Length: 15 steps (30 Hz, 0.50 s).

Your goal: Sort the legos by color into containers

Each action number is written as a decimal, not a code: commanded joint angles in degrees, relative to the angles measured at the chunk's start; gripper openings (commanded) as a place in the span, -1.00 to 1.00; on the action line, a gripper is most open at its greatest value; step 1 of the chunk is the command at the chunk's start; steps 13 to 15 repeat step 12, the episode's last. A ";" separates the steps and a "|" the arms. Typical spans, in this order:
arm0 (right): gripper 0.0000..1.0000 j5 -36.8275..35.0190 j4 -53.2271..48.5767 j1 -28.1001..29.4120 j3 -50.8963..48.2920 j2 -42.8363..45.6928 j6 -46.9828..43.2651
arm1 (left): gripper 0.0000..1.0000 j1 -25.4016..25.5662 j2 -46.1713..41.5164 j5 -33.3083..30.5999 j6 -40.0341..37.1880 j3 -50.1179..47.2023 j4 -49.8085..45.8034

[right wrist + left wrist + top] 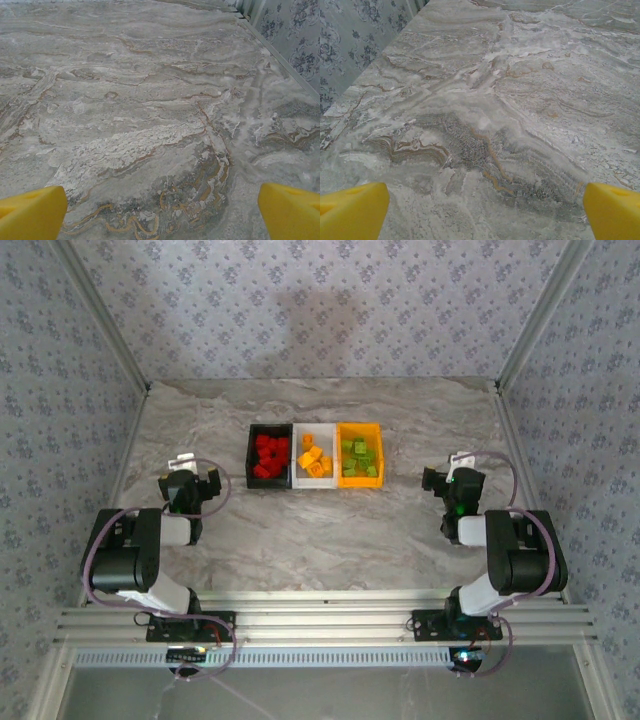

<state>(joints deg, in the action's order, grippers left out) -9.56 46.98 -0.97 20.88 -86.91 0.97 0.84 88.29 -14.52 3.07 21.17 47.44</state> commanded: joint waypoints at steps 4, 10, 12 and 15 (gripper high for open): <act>1.00 0.42 1.58 0.27 0.47 -0.36 -0.88 | 0.99 -0.05 -0.34 0.68 0.57 1.18 1.91; 1.00 0.41 1.62 0.27 0.50 -0.37 -0.88 | 0.99 0.13 -0.24 1.13 0.12 1.42 1.65; 1.00 0.42 1.62 0.35 0.52 -0.37 -0.88 | 0.99 0.13 -0.25 1.16 0.09 1.33 1.70; 1.00 0.42 1.62 0.35 0.52 -0.37 -0.88 | 0.99 0.13 -0.25 1.16 0.09 1.33 1.70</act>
